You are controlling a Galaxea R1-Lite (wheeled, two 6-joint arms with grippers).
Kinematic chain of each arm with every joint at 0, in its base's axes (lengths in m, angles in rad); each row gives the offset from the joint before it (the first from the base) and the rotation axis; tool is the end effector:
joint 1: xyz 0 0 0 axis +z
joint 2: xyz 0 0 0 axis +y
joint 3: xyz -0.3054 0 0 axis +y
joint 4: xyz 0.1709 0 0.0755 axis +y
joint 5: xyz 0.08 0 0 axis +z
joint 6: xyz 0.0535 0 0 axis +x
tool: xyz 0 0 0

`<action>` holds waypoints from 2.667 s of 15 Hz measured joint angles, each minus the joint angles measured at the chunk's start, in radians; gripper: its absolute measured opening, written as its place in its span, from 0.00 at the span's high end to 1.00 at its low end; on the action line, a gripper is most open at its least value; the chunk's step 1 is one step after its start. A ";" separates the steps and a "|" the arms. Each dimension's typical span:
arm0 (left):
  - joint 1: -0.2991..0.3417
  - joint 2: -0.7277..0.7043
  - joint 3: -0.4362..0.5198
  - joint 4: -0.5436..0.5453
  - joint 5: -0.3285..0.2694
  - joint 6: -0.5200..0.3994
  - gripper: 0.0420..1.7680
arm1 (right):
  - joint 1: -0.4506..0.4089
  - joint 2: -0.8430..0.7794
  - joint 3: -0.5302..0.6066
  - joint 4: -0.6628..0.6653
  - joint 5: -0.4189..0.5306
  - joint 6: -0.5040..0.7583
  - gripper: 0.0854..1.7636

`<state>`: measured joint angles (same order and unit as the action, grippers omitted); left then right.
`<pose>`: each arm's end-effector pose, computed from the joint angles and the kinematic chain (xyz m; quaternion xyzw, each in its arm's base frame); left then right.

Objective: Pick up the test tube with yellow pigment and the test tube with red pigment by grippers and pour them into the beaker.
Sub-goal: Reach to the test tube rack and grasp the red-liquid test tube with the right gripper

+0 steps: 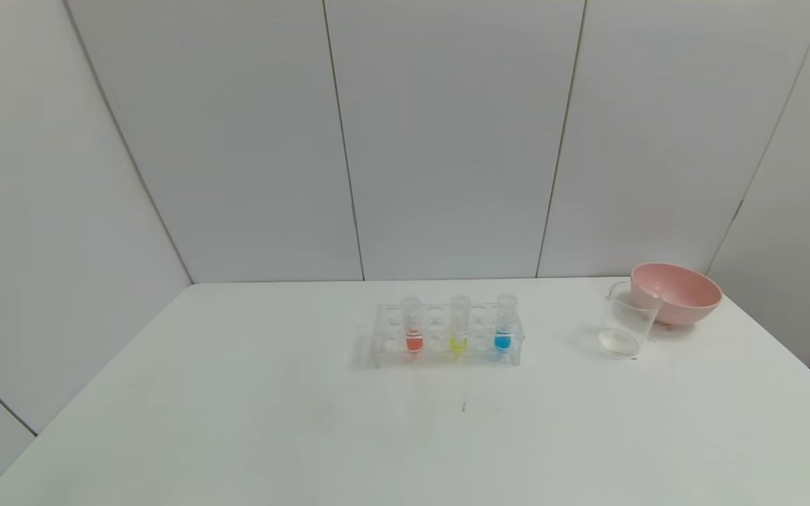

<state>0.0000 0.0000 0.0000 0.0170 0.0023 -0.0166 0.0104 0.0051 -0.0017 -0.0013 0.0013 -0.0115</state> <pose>-0.0010 0.0001 0.0732 -0.0083 0.0085 0.0012 0.9999 -0.0007 0.0001 0.0762 -0.0058 0.0010 0.0059 1.0000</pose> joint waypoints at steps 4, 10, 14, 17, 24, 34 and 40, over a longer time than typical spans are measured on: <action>0.000 0.000 0.000 0.000 0.000 0.000 0.03 | 0.000 0.000 0.000 0.000 0.000 0.000 0.03; 0.000 0.000 0.000 0.000 0.000 0.000 0.03 | 0.000 0.000 0.000 0.000 0.000 0.000 0.03; 0.000 0.000 0.000 0.000 0.000 0.000 0.03 | 0.000 0.000 0.000 0.000 0.000 0.000 0.03; 0.000 0.000 0.000 0.000 0.000 0.000 0.03 | 0.000 0.000 0.000 0.000 0.000 0.000 0.03; 0.000 0.000 0.000 0.000 0.000 0.000 0.03 | -0.001 0.000 -0.039 0.014 -0.005 -0.008 0.03; 0.000 0.000 0.000 0.000 0.000 0.000 0.03 | -0.001 0.297 -0.368 -0.009 0.128 0.026 0.03; 0.000 0.000 0.000 0.000 0.000 0.000 0.03 | 0.020 0.616 -0.513 -0.087 0.155 0.031 0.03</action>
<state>0.0000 0.0000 0.0000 0.0170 0.0028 -0.0166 0.0302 0.6211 -0.5147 -0.0879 0.1566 0.0196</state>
